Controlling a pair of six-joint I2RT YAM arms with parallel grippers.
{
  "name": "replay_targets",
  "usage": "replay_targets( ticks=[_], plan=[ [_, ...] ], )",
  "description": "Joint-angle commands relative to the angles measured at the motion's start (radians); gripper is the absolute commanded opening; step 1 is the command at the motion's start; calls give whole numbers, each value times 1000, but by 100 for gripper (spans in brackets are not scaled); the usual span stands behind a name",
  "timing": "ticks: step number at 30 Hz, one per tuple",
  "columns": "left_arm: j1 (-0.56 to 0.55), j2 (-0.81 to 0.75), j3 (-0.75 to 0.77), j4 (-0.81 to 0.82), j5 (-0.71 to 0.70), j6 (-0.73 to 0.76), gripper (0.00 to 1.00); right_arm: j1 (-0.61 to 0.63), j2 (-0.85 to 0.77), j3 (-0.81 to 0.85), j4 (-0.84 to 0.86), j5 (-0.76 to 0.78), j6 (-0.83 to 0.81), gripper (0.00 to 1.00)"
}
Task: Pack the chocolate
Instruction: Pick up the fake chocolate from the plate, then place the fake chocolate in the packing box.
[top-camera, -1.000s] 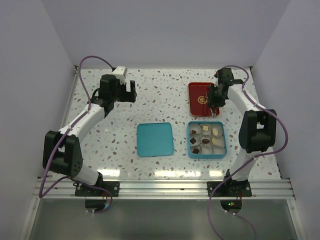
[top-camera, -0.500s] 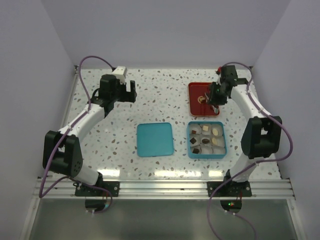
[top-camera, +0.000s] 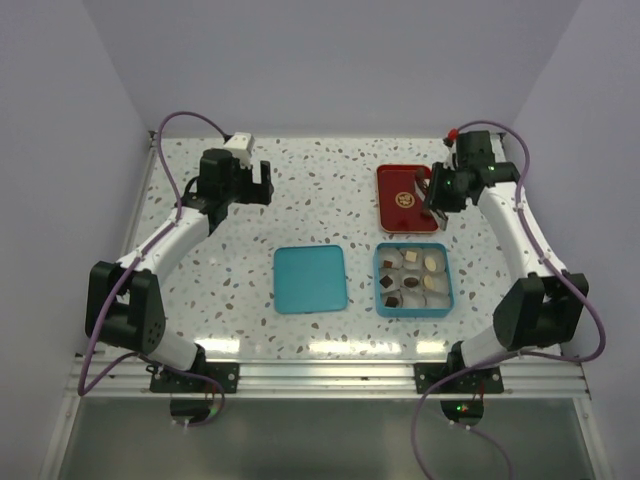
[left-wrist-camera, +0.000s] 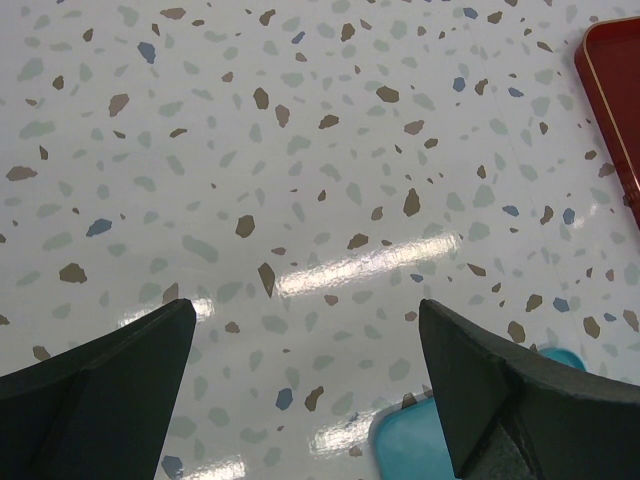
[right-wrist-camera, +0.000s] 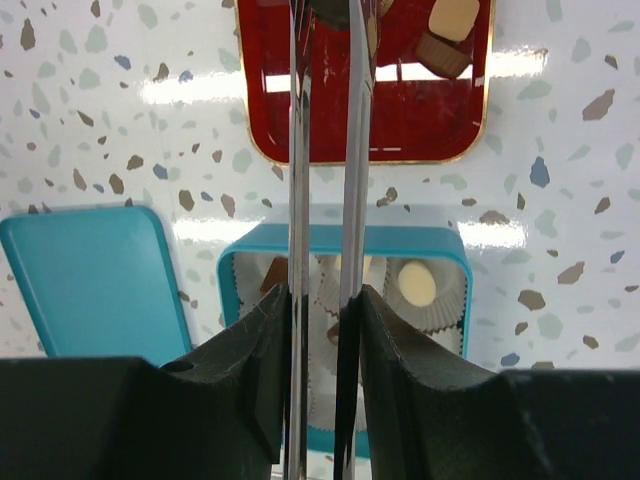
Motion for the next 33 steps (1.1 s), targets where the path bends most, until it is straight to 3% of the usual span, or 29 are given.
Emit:
replay_targets(
  ticks=[1, 18, 33],
  plan=[
    [-4, -30, 14, 31, 15, 1, 100, -2, -82, -14, -69, -35, -16, 21],
    [-4, -8, 20, 36, 28, -5, 100, -1, -293, 77, -451, -53, -52, 20],
    [-4, 24, 34, 30, 31, -5, 100, 33, -450, -73, -657, -205, 16, 18]
  ],
)
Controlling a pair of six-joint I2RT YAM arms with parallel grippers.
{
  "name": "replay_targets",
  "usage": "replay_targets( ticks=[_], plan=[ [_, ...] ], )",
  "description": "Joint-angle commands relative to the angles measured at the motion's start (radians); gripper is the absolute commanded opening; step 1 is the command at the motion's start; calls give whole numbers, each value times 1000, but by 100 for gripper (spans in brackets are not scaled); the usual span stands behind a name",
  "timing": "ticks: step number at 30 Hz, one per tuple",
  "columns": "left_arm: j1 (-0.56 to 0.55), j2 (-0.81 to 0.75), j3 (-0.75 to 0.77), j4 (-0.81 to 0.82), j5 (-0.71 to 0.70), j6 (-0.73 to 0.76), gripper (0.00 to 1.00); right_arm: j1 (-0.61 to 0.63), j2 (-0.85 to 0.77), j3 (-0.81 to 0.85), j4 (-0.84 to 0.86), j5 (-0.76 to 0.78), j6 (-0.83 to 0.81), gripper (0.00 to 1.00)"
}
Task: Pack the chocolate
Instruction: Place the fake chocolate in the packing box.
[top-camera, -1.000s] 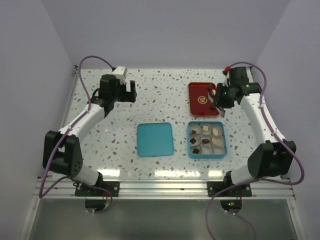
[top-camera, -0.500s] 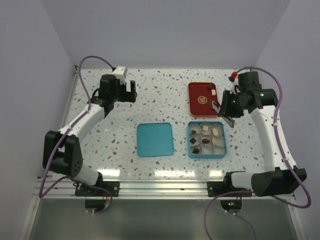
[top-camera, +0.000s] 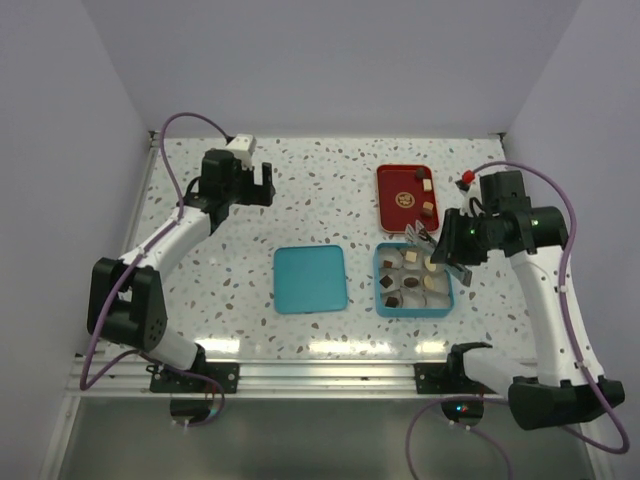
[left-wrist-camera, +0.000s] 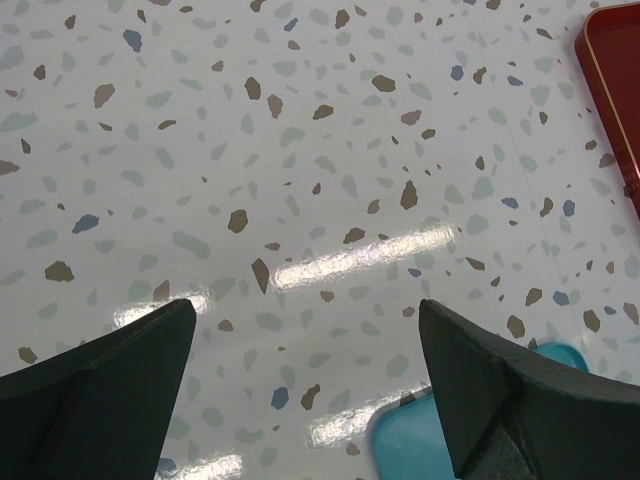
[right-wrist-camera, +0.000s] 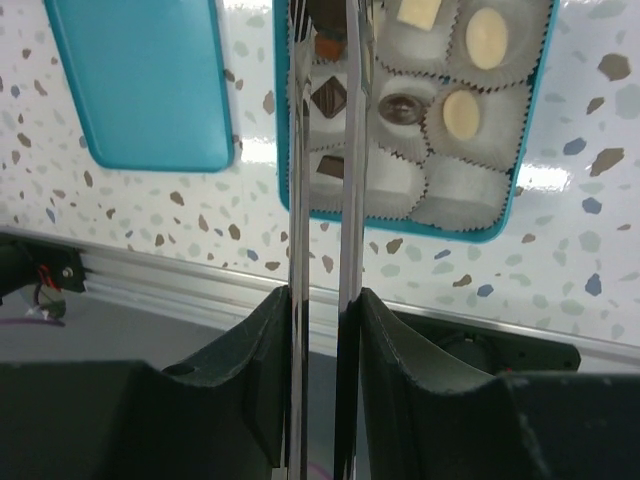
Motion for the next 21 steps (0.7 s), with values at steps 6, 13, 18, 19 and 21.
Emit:
replay_targets(
  ticks=[6, 13, 18, 19, 21],
  plan=[
    [-4, 12, 31, 33, 14, -11, 100, 36, -94, -67, -252, -106, 58, 17],
    [-4, 7, 20, 48, 17, -15, 100, 70, -130, -219, -250, -126, 105, 15],
    [-4, 35, 32, 61, 30, -21, 100, 69, -144, -208, -252, -80, 127, 15],
    [-4, 41, 40, 61, 31, -21, 100, 69, -153, -213, -252, -80, 133, 15],
    [-4, 55, 43, 62, 36, -26, 100, 73, -164, -228, -253, -62, 144, 15]
  ],
)
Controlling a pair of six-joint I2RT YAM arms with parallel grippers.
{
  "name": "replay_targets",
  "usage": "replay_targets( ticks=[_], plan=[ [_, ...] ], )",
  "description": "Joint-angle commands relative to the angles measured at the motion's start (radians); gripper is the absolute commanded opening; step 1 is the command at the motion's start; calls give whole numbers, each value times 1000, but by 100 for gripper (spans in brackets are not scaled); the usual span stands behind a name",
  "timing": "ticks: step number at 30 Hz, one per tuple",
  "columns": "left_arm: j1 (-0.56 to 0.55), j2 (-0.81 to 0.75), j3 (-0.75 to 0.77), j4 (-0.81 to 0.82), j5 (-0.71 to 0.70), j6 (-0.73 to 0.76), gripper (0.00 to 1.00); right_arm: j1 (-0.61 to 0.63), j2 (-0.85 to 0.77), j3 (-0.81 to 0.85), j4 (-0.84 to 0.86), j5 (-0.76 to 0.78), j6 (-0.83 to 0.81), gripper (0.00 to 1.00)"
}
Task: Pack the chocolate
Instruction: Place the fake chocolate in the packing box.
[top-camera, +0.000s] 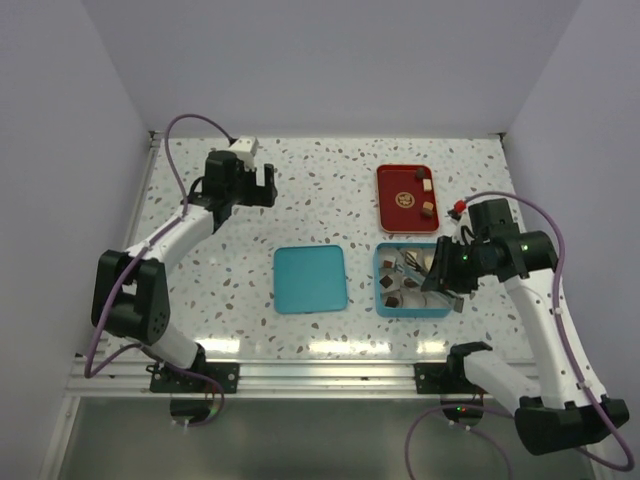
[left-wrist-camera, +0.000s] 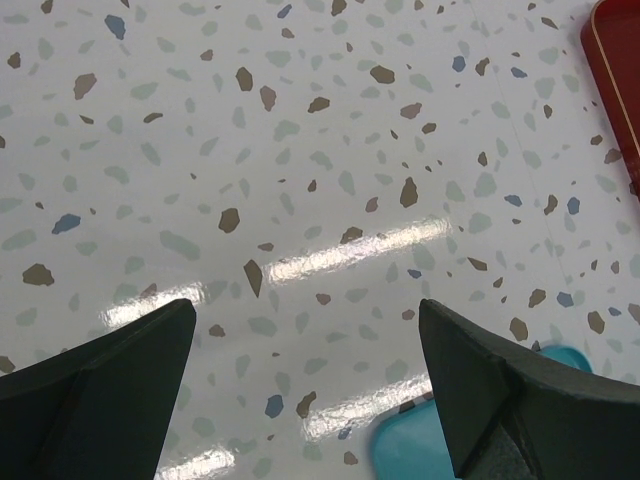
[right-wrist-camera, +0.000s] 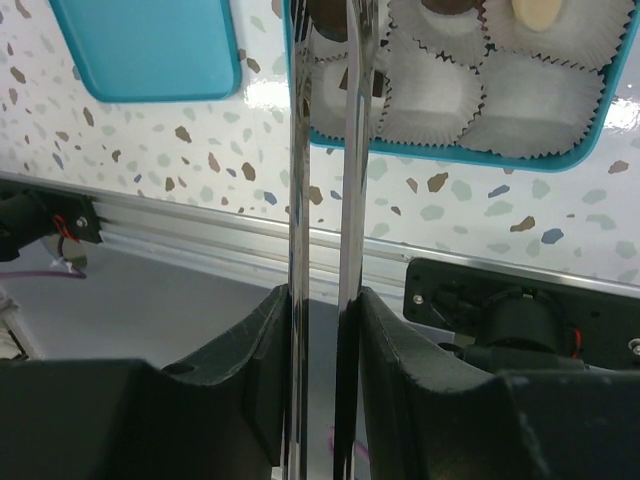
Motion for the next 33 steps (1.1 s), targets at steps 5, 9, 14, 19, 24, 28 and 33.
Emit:
replay_targets(
  ticks=[5, 9, 14, 19, 24, 28, 33],
  plan=[
    [-4, 35, 41, 52, 29, -26, 100, 15, -69, -54, -239, 37, 49, 15],
    [-4, 41, 41, 52, 38, -25, 100, 29, -89, -98, -239, 40, 65, 15],
    [-4, 44, 40, 52, 38, -23, 100, 38, -98, -121, -239, 48, 61, 15],
    [-4, 39, 32, 52, 37, -23, 100, 52, -115, -161, -239, 59, 61, 15],
    [-4, 39, 29, 54, 35, -23, 100, 63, -121, -172, -240, 74, 61, 15],
    [-4, 42, 29, 52, 38, -23, 100, 64, -121, -166, -240, 91, 58, 15],
    [-4, 39, 29, 52, 40, -25, 100, 70, -120, -173, -240, 96, 55, 15]
  ],
)
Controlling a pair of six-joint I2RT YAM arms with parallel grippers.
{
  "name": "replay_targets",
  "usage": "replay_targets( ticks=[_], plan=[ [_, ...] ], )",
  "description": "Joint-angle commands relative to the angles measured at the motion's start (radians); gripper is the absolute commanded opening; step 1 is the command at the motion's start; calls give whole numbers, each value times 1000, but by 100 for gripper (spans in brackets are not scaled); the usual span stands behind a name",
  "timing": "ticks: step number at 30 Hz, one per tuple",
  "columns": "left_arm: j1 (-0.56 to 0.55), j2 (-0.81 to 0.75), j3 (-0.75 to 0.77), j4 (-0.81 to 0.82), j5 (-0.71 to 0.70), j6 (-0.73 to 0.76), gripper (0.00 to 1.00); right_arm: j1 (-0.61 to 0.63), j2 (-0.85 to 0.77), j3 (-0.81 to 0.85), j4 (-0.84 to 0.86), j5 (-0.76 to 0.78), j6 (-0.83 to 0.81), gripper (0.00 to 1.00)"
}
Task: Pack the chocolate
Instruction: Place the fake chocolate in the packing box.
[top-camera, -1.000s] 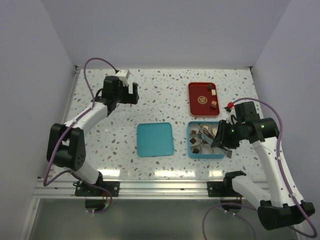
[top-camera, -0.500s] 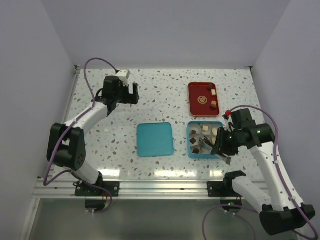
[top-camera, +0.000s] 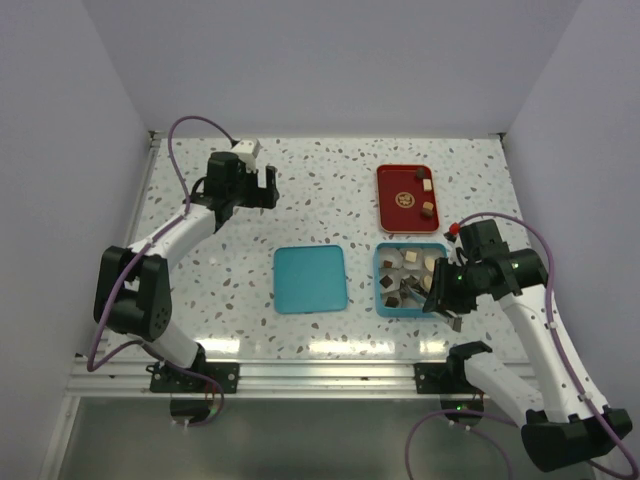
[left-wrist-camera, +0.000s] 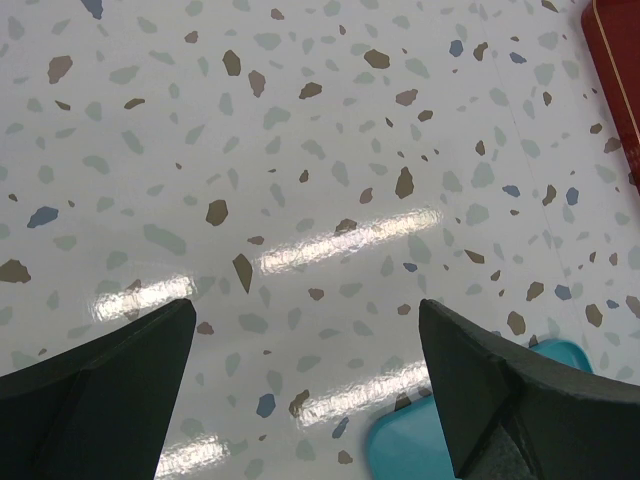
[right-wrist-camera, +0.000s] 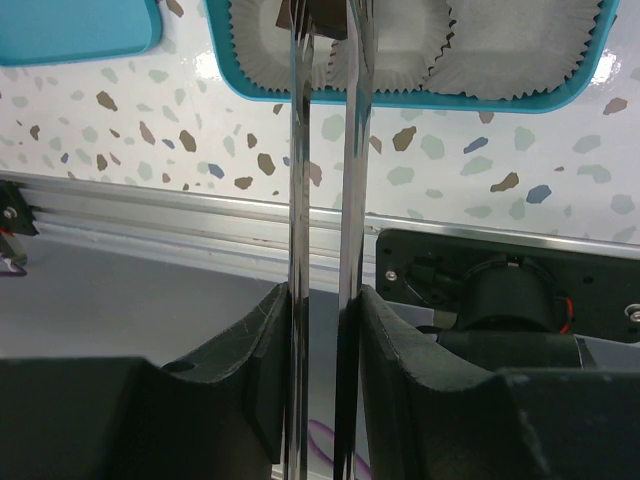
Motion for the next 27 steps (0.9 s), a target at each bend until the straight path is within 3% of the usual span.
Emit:
replay_targets(
  ticks=[1, 27],
  plan=[
    [-4, 4, 29, 51, 18, -12, 100, 8, -14, -3, -240, 18, 8, 15],
    [-4, -9, 24, 53, 20, -12, 100, 42, -7, 27, -240, 45, 16, 35]
  ],
)
